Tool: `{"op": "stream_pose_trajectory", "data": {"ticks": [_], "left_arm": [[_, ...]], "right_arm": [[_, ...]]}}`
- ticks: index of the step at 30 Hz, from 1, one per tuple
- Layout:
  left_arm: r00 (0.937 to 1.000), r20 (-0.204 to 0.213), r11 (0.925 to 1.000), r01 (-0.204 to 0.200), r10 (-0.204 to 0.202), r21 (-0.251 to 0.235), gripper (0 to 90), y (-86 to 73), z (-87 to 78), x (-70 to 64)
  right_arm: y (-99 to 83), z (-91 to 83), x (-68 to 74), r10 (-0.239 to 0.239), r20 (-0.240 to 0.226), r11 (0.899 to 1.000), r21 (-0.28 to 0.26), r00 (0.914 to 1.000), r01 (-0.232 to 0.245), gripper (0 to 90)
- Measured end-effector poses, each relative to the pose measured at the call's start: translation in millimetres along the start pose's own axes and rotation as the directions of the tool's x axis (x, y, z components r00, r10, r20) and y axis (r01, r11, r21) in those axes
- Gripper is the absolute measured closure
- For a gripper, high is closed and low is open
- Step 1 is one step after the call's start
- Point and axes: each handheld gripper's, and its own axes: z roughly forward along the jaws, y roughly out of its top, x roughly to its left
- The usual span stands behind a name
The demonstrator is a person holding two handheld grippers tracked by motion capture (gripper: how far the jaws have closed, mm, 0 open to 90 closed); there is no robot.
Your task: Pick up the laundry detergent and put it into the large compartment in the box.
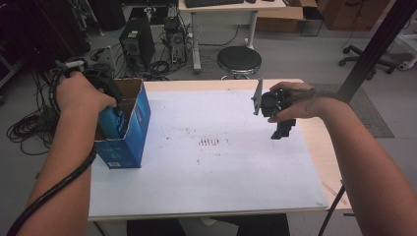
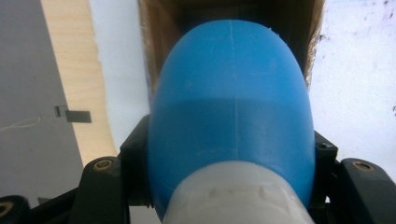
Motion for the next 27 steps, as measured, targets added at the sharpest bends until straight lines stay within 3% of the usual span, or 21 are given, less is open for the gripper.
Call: {"op": "stream_pose_trajectory", "data": {"ticks": [16, 27], "left_arm": [[1.0, 0.005, 0.9997, 0.006, -0.007, 0.024, 38.2, 0.9, 38.1, -0.4], [0.9999, 0.01, 0.9995, 0.002, -0.002, 0.032, 38.2, 1.0, 52.1, -1.4]], "right_arm": [[-0.6, 4.1, 0.5, 0.0, -0.007, 1.0, 0.001, 1.0, 0.0, 6.9], [-0.4, 4.9, 0.6, 0.0, -0.006, 1.0, 0.003, 1.0, 0.0, 6.9]]}}
